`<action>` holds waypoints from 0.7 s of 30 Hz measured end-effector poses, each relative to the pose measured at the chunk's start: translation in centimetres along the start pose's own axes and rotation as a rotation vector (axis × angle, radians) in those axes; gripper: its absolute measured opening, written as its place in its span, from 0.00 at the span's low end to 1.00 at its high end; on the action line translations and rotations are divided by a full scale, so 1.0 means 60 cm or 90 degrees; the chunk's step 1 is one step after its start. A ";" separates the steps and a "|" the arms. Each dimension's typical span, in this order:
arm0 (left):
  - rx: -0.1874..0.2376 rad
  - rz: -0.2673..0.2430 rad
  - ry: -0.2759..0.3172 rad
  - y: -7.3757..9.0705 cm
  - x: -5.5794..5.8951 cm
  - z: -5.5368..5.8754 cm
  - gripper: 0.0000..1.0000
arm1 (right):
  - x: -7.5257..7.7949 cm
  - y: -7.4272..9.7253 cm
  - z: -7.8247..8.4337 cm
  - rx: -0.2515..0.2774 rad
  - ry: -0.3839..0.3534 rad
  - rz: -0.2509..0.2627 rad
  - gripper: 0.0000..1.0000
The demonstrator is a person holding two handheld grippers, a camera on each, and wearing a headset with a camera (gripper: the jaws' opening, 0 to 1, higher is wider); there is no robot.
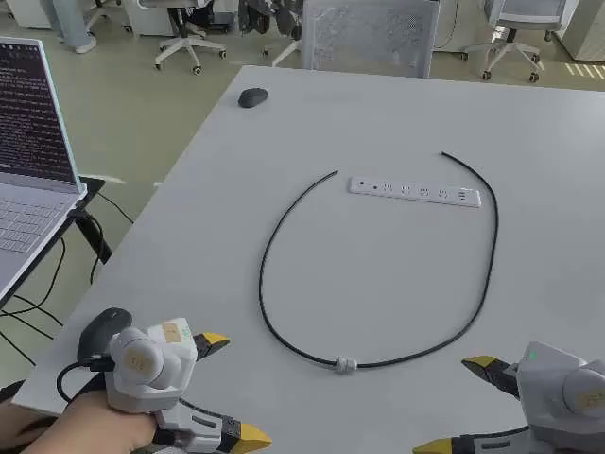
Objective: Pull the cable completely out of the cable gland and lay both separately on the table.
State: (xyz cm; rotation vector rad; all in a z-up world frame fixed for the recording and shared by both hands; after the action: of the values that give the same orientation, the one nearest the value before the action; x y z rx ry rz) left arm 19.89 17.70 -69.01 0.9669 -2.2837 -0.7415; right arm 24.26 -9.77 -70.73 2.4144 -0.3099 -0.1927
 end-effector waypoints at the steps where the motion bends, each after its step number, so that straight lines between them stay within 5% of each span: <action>1: 0.000 -0.001 0.000 0.001 0.000 0.000 0.91 | -0.002 0.000 -0.003 0.000 0.008 -0.001 0.89; 15: 0.023 -0.006 0.001 0.009 -0.005 -0.013 0.92 | 0.000 0.013 -0.006 0.007 0.014 0.008 0.91; 21: 0.009 0.001 -0.004 0.000 -0.002 -0.009 0.91 | -0.001 0.011 -0.004 0.006 0.005 0.009 0.90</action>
State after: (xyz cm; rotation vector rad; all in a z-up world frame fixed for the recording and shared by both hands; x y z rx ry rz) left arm 20.33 17.65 -68.71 0.9711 -2.2974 -0.7303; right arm 24.16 -10.10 -70.10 2.4215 -0.3247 -0.1748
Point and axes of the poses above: the centre of the closed fingertips' face, and the gripper's own axes: y roughly backward along the fingers, x roughly to its right, z roughly out of its underside, the point moved 5 cm from there along y, roughly backward along the fingers, and after that the axes turned 12 degrees about y, right-handed, at the moved point
